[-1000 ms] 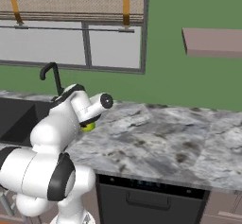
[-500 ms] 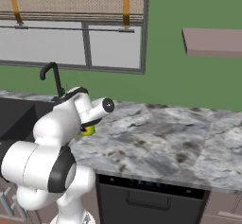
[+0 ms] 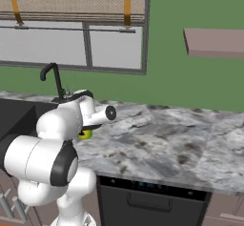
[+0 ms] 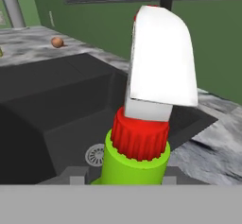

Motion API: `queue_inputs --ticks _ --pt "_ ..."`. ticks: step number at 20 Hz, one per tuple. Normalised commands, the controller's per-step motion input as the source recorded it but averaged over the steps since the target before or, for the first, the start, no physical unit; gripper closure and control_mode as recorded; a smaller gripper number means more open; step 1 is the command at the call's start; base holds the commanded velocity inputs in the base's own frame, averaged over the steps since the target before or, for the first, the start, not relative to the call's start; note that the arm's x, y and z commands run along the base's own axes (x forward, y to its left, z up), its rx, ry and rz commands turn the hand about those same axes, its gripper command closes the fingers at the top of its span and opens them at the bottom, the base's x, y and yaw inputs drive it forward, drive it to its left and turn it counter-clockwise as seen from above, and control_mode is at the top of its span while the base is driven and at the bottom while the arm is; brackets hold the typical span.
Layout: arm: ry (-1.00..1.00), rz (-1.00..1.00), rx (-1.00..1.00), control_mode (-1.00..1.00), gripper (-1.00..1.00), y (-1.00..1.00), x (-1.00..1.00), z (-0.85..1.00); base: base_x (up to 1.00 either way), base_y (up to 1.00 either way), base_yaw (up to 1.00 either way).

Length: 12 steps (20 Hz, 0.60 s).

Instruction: Open the cabinet. Pick the spray and place it next to the sink. Then close the cabinet.

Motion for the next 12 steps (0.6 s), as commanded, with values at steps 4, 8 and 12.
queue_inputs --ticks 4,8,12 --pt "0.00 0.00 0.00 -1.00 1.00 0.02 0.00 -0.12 0.00 0.00 0.00" --pt "0.00 0.00 -0.02 -1.00 1.00 0.00 0.00 -0.10 0.00 0.00 0.00" --pt "0.00 0.00 -0.03 -1.00 1.00 0.00 0.00 -0.04 0.00 0.00 0.00"
